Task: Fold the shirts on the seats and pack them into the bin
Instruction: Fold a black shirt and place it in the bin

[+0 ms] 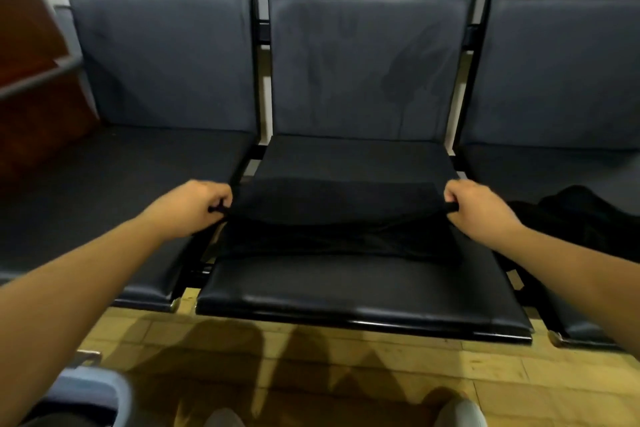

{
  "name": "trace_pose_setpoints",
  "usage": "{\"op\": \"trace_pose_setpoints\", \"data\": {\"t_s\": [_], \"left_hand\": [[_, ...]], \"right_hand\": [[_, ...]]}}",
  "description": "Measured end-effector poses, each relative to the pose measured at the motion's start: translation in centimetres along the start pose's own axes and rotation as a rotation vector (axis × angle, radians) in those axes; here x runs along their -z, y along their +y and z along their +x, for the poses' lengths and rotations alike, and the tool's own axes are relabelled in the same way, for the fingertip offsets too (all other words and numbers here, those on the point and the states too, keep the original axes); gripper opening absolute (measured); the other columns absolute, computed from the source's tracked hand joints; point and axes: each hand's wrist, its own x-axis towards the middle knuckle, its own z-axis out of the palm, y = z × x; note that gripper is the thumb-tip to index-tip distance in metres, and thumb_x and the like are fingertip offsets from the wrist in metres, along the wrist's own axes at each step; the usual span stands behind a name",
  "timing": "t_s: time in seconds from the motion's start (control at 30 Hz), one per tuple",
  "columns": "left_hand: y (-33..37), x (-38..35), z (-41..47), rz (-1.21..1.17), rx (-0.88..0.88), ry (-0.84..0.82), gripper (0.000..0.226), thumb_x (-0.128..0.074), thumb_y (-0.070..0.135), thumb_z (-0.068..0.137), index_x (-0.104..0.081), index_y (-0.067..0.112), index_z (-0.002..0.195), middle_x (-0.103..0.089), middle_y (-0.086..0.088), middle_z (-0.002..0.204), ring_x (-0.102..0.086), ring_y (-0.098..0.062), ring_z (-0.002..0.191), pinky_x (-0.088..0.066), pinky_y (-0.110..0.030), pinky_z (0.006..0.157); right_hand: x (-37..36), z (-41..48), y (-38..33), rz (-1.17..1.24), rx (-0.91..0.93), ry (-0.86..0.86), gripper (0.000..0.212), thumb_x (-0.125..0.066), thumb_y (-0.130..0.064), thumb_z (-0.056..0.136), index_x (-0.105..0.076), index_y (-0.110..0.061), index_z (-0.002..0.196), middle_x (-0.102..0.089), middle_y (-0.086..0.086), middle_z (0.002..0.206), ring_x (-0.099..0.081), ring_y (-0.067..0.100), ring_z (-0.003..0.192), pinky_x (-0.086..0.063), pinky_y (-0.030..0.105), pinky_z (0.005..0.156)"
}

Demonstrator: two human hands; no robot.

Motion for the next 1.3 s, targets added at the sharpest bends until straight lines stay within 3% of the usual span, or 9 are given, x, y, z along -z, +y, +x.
{"op": "trace_pose_setpoints", "data": {"t_s": [0.17, 0.3, 0.43, 0.53, 0.6, 0.73, 0.9, 1.07, 1.3], "left_hand": [[-0.1, -2.9, -2.8, 0.078, 0.055, -0.208, 0.029, -0.067, 0.007, 0.084, -0.049, 0.028, 0.092, -0.043, 0.011, 0.093, -0.052, -0.013, 0.081, -0.048, -0.032, 0.073], [-0.8, -3.0, -3.6, 0.089, 0.128, -0.122, 0.024, -0.061, 0.008, 0.09, -0.048, 0.029, 0.093, -0.04, 0.007, 0.1, -0.052, -0.013, 0.078, -0.05, -0.035, 0.071], [-0.9, -2.4, -3.6, 0.175, 0.168, -0.017, 0.02, -0.057, 0.005, 0.093, -0.05, 0.023, 0.099, -0.04, 0.003, 0.103, -0.048, -0.013, 0.073, -0.037, -0.025, 0.062], [-1.3, -3.1, -3.7, 0.273, 0.047, -0.035, 0.021, -0.055, 0.007, 0.096, -0.048, 0.025, 0.103, -0.04, 0.001, 0.106, -0.046, -0.016, 0.082, -0.042, -0.028, 0.069], [-2.1, -3.2, -3.9, 0.328, -0.091, -0.074, 0.015, -0.05, 0.018, 0.099, -0.051, 0.031, 0.092, -0.044, 0.001, 0.103, -0.047, -0.021, 0.088, -0.043, -0.033, 0.075], [-3.2, -3.1, -4.2, 0.232, -0.091, -0.123, 0.026, -0.061, 0.016, 0.09, -0.053, 0.034, 0.073, -0.041, 0.01, 0.112, -0.045, -0.017, 0.102, -0.044, -0.028, 0.085], [-3.3, -3.3, -4.8, 0.247, -0.118, -0.043, 0.024, -0.066, 0.007, 0.089, -0.071, 0.026, 0.102, -0.051, 0.005, 0.116, -0.042, -0.009, 0.1, -0.038, -0.023, 0.086], [-2.0, -3.3, -4.6, 0.185, -0.106, -0.093, 0.032, -0.056, 0.043, 0.099, -0.065, 0.024, 0.123, -0.051, 0.013, 0.118, -0.043, -0.002, 0.105, -0.038, -0.019, 0.093], [-1.0, -3.4, -5.4, 0.179, -0.093, -0.177, 0.046, -0.056, 0.047, 0.098, -0.061, 0.019, 0.134, -0.048, 0.006, 0.134, -0.047, -0.008, 0.119, -0.04, -0.021, 0.102]], "right_hand": [[-1.8, -3.1, 0.5, -0.213, 0.02, -0.131, 0.033, -0.058, 0.008, 0.072, -0.041, -0.019, 0.077, -0.046, 0.0, 0.084, -0.047, 0.024, 0.082, -0.038, 0.035, 0.069], [-1.7, -3.6, 0.9, -0.167, 0.001, -0.114, 0.025, -0.062, -0.002, 0.08, -0.045, -0.021, 0.081, -0.047, -0.003, 0.087, -0.048, 0.02, 0.085, -0.039, 0.031, 0.069], [-1.7, -4.0, 0.9, -0.17, 0.026, -0.091, 0.017, -0.061, -0.011, 0.086, -0.049, -0.022, 0.086, -0.05, -0.005, 0.089, -0.048, 0.018, 0.089, -0.041, 0.03, 0.071], [-1.7, -4.5, 0.8, -0.183, 0.058, -0.071, 0.028, -0.057, -0.005, 0.085, -0.037, -0.024, 0.089, -0.048, -0.003, 0.087, -0.051, 0.021, 0.072, -0.042, 0.037, 0.057], [-1.7, -4.9, 0.7, -0.239, 0.095, -0.057, 0.032, -0.052, -0.002, 0.086, -0.031, -0.025, 0.089, -0.044, -0.002, 0.085, -0.048, 0.024, 0.058, -0.039, 0.038, 0.05], [-2.1, -5.4, 1.4, -0.381, 0.21, -0.059, 0.027, -0.052, 0.0, 0.09, -0.047, -0.026, 0.092, -0.045, -0.003, 0.093, -0.045, 0.02, 0.051, -0.036, 0.033, 0.046], [-2.4, -5.9, 2.2, -0.381, 0.229, -0.03, 0.022, -0.056, -0.015, 0.097, -0.07, -0.022, 0.113, -0.054, -0.004, 0.108, -0.059, 0.019, 0.061, -0.052, 0.035, 0.052], [-2.5, -6.8, 2.1, -0.306, 0.287, 0.011, 0.044, -0.064, -0.052, 0.093, -0.072, -0.017, 0.118, -0.056, -0.007, 0.105, -0.063, 0.011, 0.069, -0.053, 0.027, 0.054], [-3.7, -6.7, 2.4, -0.337, 0.394, 0.144, 0.022, -0.081, -0.013, 0.08, -0.076, -0.007, 0.101, -0.061, 0.003, 0.093, -0.068, 0.023, 0.078, -0.058, 0.035, 0.055]]}}
